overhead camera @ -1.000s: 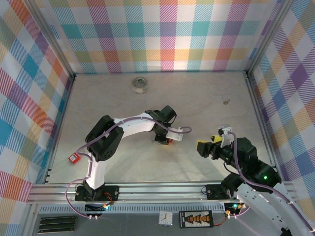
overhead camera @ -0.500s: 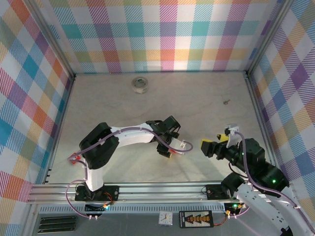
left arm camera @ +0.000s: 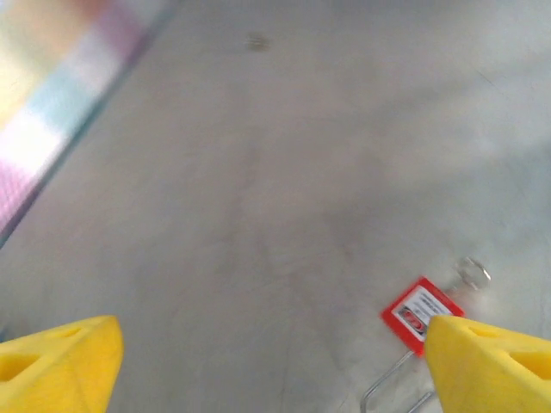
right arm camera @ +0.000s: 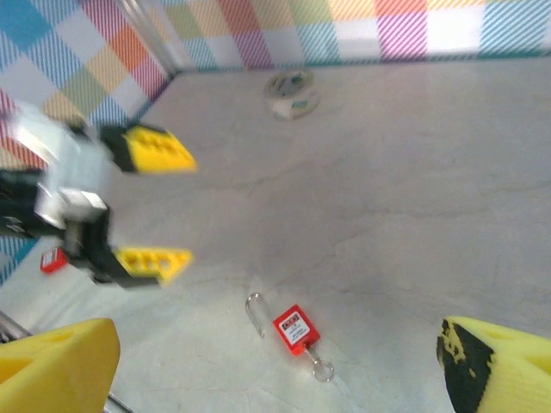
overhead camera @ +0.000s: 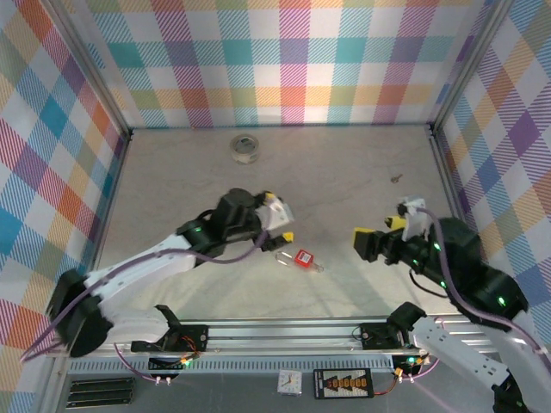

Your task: Unlock with the key

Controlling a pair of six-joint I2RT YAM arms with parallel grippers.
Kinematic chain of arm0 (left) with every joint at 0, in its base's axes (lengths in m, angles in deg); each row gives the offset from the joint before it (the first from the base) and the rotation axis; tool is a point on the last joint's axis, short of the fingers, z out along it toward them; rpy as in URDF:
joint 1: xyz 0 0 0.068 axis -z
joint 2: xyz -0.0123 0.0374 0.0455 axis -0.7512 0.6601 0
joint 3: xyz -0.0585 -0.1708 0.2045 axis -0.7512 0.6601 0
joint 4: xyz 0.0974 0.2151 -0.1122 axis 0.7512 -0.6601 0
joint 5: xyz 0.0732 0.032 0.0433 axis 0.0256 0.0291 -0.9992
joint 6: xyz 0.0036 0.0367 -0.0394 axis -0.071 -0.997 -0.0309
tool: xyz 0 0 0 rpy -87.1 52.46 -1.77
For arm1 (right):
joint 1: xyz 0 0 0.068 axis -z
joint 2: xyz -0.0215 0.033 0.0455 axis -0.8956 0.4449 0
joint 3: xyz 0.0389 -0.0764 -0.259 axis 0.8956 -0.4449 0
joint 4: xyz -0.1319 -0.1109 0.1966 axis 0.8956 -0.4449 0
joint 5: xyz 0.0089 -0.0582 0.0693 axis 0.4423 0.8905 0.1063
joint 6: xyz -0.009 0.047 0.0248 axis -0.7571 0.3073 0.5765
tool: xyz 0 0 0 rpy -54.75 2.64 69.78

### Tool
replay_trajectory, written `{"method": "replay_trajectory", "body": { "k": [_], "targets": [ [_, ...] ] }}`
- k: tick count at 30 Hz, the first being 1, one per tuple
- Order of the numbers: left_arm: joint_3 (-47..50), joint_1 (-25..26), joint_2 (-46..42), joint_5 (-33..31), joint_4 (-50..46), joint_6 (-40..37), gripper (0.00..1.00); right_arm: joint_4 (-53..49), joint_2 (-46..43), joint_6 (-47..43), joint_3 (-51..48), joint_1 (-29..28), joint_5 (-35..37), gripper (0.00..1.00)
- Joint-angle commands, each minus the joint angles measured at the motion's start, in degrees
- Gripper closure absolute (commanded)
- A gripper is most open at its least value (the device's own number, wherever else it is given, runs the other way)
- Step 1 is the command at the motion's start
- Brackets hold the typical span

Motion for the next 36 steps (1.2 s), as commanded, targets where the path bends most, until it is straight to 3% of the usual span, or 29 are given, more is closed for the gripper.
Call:
{"method": "replay_trajectory", "body": {
  "k": [1,4,8,15,28,36],
  "targets": [
    [2.08,-0.39,-10.29,-12.78,-5.51,26.21,0.06,-1.95,13.01,-7.24,-0.16,0.16,-10.20,0.06],
    [3.25,-0.52,-21.30,-18.51,-15.79,35.41,0.03,-1.87,27.48,-11.50,0.41,-0.29,-12.31,0.12],
    [2.18,-0.46,-33.81,-26.92,-29.47,44.24,0.00,1.11,42.81,-15.06,0.78,-3.16,-7.17,0.12],
    [-1.25,-0.54,-42.79,-29.66,-41.31,49.24,0.00,5.81,58.96,-18.62,2.36,-5.18,-5.19,0.15],
    [-2.58,-0.53,-41.83,-31.44,-45.37,49.70,0.00,8.78,66.86,-15.37,3.07,-7.00,-5.30,0.24],
    [-2.96,-0.47,-41.83,-31.78,-45.81,49.61,0.00,9.18,67.19,-9.93,1.90,-7.31,-3.46,0.38]
  ]
}}
